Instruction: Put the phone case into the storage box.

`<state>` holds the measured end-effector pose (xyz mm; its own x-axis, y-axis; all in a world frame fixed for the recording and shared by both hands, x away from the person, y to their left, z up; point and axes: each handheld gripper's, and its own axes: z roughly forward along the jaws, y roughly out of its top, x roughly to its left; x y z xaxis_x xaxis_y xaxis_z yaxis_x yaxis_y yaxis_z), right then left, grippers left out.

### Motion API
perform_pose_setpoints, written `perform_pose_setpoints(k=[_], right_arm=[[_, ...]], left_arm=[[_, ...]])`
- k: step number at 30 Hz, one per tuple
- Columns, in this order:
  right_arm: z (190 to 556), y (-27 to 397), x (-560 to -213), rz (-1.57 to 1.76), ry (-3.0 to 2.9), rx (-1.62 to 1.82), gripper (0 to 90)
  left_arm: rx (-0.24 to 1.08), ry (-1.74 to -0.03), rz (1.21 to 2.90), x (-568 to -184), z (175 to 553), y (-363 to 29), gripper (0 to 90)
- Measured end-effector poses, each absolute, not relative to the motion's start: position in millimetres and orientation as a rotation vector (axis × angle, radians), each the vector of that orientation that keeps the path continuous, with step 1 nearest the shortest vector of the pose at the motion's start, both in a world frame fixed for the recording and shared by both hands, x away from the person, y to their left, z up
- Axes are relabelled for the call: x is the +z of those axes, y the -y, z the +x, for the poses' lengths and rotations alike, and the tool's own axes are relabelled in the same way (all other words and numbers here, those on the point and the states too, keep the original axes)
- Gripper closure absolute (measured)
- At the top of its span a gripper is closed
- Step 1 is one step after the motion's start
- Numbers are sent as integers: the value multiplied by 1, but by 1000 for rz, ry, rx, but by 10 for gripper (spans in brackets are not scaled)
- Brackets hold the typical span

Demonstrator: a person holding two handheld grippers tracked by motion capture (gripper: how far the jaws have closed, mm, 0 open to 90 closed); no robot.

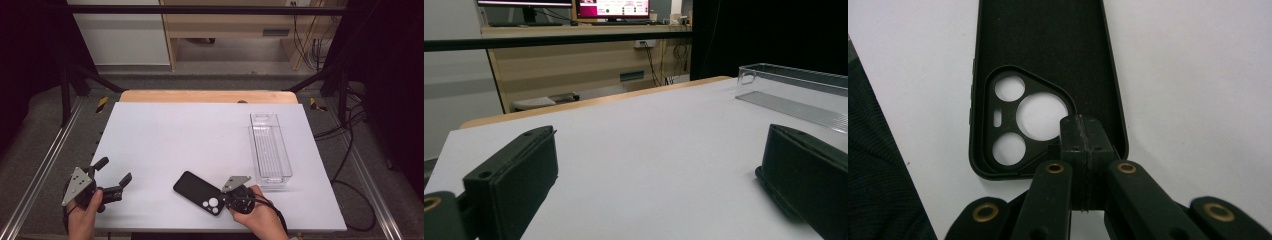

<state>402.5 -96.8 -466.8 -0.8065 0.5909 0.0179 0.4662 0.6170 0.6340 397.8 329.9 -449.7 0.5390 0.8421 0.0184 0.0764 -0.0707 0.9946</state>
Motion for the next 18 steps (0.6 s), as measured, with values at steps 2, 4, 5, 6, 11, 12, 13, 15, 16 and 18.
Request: perform_pose_setpoints(k=[2, 4, 5, 6, 11, 12, 13, 15, 16, 18], right_arm=[[402, 97, -467, 881, -2645, 954, 900], [401, 96, -467, 878, -2644, 951, 900], [400, 96, -467, 880, -2645, 950, 900], [400, 96, -467, 880, -2644, 951, 900], [398, 96, -467, 880, -2641, 956, 900], [398, 97, -467, 880, -2639, 960, 900], [398, 97, -468, 882, -2640, 963, 900], [397, 97, -467, 883, -2639, 961, 900], [397, 97, -467, 889, -2638, 957, 900], [398, 97, -467, 880, -2638, 961, 900]], left_arm=[[764, -820, 1526, -450, 398, -331, 16], [763, -824, 1523, -450, 398, -331, 16], [763, -824, 1521, -450, 399, -331, 16], [763, -824, 1520, -450, 399, -332, 16], [764, -817, 1525, -449, 399, -330, 16], [766, -816, 1528, -449, 399, -329, 16], [769, -814, 1530, -449, 398, -329, 16], [771, -814, 1532, -449, 398, -329, 16], [772, -814, 1532, -449, 398, -329, 16], [771, -815, 1531, -449, 398, -330, 16]])
